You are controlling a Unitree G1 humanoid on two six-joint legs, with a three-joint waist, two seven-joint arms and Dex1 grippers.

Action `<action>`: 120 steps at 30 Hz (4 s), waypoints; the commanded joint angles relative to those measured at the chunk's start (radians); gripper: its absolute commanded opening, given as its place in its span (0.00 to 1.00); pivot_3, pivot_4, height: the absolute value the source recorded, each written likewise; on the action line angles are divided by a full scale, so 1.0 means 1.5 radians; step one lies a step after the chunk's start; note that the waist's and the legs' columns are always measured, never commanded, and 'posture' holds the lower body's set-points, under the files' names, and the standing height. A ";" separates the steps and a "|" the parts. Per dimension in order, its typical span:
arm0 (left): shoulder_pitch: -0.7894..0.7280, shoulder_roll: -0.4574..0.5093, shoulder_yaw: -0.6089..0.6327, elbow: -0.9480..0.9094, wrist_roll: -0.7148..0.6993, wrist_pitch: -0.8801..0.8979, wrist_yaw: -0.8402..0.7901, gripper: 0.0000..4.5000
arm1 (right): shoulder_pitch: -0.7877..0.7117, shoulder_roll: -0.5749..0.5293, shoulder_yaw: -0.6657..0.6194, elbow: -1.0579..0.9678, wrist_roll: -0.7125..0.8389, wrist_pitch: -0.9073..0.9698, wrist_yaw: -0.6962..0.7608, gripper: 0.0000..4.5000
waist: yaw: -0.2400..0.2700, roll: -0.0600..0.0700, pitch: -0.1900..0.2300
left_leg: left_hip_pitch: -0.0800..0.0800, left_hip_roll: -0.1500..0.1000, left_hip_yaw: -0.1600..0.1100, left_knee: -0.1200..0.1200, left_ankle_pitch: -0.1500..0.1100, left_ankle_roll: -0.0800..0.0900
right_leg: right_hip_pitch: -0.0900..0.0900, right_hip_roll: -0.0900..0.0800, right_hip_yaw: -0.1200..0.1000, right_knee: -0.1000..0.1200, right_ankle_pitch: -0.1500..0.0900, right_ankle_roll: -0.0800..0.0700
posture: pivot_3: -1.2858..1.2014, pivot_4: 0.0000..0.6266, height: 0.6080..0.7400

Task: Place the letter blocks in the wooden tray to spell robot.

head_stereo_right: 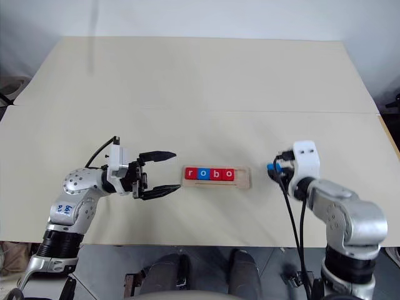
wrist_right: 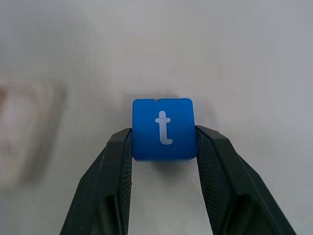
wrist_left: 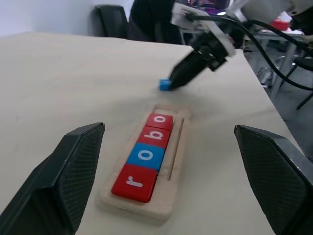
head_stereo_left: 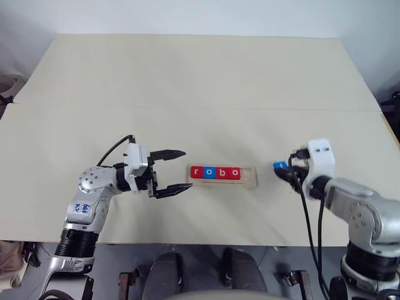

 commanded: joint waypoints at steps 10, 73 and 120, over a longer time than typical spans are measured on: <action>-0.011 0.000 0.007 -0.017 -0.004 -0.007 -0.004 1.00 | 0.036 -0.210 0.049 0.068 0.034 -0.211 0.222 1.00 | 0.002 0.000 0.000 | 0.000 -0.001 0.000 0.000 -0.001 0.001 | 0.000 0.000 0.000 -0.001 0.000 0.001 | 0.52 0.24 1.00; 0.055 0.024 0.031 -0.138 -0.011 0.025 0.054 1.00 | -0.318 -0.257 0.399 0.581 -0.172 -0.821 0.794 0.99 | 0.000 0.000 0.001 | 0.000 0.000 0.000 0.008 -0.002 0.001 | 0.003 0.000 -0.001 0.000 0.001 0.002 | 0.52 0.24 1.00; 0.130 0.088 0.120 -0.104 -0.022 0.022 0.045 1.00 | 0.051 -0.248 0.072 0.405 0.034 -0.950 0.691 0.70 | 0.003 0.000 0.001 | 0.000 0.000 0.000 0.007 -0.003 0.001 | 0.003 0.000 -0.001 -0.001 0.001 0.002 | 0.52 0.24 1.00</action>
